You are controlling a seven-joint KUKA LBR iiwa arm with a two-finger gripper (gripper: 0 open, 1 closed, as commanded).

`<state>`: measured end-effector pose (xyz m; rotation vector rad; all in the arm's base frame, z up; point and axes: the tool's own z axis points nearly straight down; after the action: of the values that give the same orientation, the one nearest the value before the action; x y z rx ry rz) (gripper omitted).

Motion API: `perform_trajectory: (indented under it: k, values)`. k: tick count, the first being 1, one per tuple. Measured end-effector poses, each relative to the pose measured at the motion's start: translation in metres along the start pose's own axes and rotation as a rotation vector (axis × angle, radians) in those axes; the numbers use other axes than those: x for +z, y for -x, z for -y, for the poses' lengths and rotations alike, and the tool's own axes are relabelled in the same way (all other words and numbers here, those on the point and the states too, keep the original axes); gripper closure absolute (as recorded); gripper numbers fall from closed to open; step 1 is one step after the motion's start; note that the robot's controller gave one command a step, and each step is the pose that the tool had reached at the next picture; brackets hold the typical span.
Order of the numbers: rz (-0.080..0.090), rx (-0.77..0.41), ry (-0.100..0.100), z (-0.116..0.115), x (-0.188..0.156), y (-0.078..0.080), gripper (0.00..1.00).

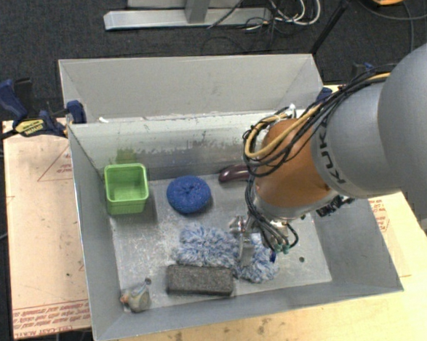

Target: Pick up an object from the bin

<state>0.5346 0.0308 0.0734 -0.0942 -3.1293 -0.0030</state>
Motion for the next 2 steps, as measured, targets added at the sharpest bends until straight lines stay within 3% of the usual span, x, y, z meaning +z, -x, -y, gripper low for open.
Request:
perform_trajectory:
  k: [2]
  values:
    - [0.007,-0.001,0.000,0.000,-0.018,-0.001,1.00]
